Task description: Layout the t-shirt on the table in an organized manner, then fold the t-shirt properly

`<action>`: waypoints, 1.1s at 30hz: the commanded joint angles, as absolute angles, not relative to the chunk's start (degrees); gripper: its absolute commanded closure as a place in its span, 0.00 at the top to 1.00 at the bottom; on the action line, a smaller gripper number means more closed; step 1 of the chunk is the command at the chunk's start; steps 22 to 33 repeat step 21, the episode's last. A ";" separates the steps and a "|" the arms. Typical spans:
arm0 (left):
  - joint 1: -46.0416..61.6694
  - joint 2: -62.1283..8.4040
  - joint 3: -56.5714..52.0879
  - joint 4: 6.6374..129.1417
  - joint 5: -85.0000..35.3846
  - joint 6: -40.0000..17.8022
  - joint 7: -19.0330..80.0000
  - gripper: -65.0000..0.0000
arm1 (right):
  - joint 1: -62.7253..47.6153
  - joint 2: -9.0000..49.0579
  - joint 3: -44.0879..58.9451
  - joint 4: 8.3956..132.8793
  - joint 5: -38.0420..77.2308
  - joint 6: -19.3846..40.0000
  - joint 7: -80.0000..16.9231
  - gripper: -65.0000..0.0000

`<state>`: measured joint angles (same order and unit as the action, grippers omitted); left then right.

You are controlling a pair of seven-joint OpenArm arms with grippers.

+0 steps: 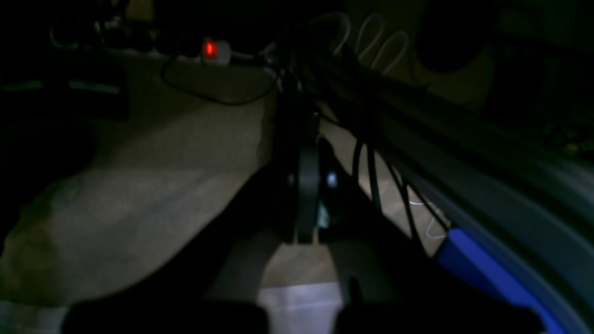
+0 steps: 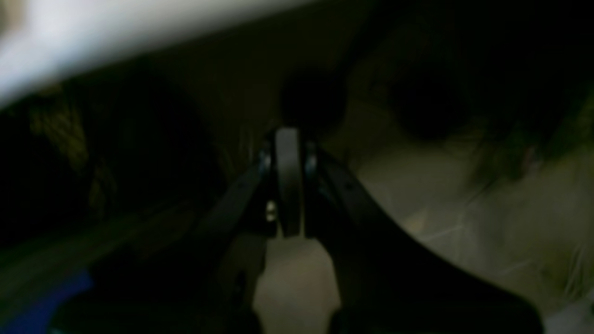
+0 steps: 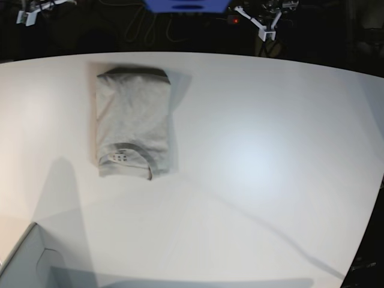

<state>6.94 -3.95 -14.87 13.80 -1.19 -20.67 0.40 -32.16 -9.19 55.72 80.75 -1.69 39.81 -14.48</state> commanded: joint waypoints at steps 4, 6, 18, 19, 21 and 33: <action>5.32 -4.53 -11.82 10.42 -1.80 -16.75 -2.95 0.00 | -27.38 -5.23 56.22 68.79 -8.22 40.00 -12.44 0.00; 5.23 -4.53 -12.09 10.24 -1.89 -15.25 -2.95 0.00 | -25.19 -3.65 56.40 60.88 -10.77 40.00 -9.80 0.00; 3.38 -5.58 -11.56 7.34 -1.54 -12.70 0.40 0.00 | -16.31 4.79 49.27 4.44 -24.66 12.09 35.12 0.00; 3.03 -5.58 -11.56 6.90 -1.54 -12.70 0.84 0.00 | -15.96 3.91 47.34 3.65 -25.01 5.85 36.18 0.00; 3.03 -5.58 -11.56 6.90 -1.54 -12.70 1.10 0.00 | -15.78 1.98 42.86 3.56 -25.01 -6.90 36.26 0.00; 3.03 -5.58 -11.56 6.90 -1.54 -12.70 1.10 0.00 | -15.78 1.98 42.86 3.56 -25.01 -6.90 36.26 0.00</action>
